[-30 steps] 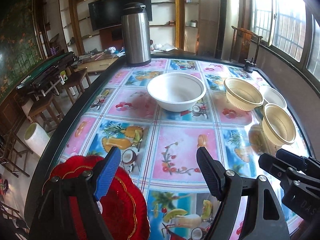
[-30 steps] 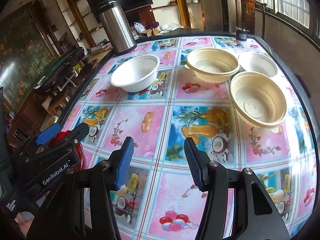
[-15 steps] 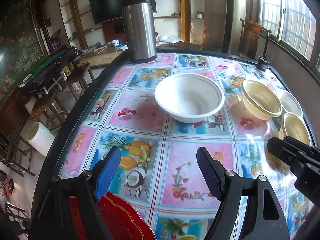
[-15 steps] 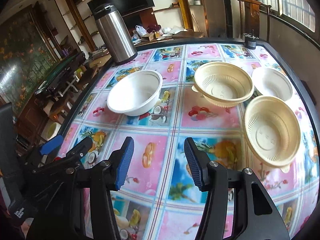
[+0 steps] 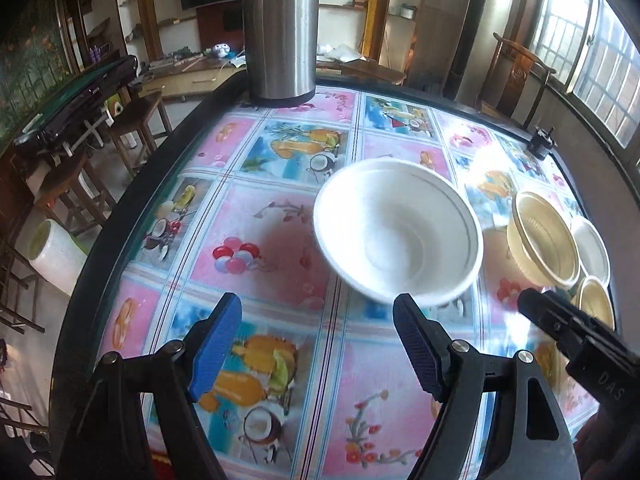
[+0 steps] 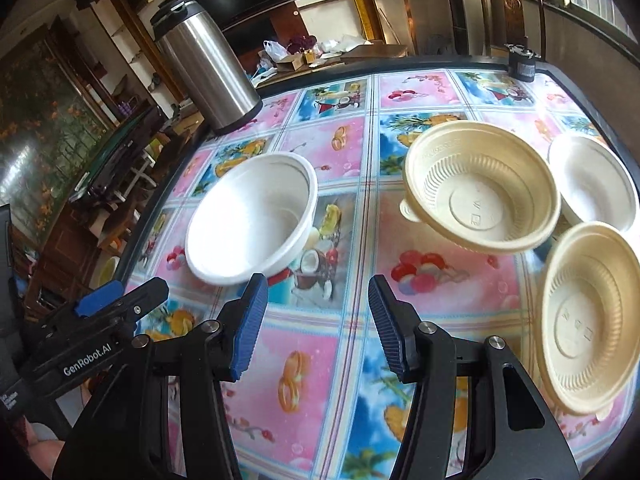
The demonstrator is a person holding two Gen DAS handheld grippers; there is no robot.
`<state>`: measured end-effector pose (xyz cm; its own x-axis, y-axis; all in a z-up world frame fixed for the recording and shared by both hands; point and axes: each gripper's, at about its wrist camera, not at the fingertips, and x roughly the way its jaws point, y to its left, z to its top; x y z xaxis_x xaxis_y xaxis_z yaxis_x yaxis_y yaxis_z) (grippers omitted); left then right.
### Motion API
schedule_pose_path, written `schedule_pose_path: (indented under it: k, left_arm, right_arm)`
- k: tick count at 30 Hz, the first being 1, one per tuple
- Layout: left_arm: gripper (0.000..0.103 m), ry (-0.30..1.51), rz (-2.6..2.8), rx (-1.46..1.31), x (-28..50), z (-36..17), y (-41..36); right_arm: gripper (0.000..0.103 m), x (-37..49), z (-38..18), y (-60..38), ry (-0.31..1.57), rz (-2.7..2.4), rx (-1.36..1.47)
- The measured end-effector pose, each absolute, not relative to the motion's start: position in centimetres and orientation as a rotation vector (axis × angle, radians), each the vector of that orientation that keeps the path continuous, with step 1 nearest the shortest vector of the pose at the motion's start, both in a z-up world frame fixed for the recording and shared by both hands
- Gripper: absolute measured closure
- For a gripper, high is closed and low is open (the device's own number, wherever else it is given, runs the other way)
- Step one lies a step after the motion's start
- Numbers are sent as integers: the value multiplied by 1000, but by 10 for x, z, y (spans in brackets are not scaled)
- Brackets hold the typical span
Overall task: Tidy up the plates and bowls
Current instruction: 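Move both tools toward the white bowl, then close both tools on the white bowl rim and lift it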
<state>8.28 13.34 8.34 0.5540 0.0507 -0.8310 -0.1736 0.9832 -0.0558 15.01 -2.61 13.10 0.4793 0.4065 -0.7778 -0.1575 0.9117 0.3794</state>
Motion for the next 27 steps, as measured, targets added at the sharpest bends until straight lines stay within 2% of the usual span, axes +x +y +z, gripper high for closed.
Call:
schedule_pose_path:
  k: [14, 22, 25, 26, 27]
  left_arm:
    - [25, 1021, 108, -172, 133, 68, 131]
    - [25, 1044, 137, -131, 149, 58, 131]
    - [25, 1072, 142, -129, 154, 50, 132]
    - [25, 1073, 146, -123, 155, 47, 131]
    - [26, 1068, 150, -114, 155, 46, 131]
  right_arm:
    - [50, 205, 109, -9, 1073, 370, 343]
    - [52, 218, 106, 9, 1065, 383, 248]
    - [61, 224, 99, 9, 1083, 394, 259]
    - [69, 225, 97, 9, 1082, 395, 257]
    - [82, 226, 95, 9, 1082, 394, 251]
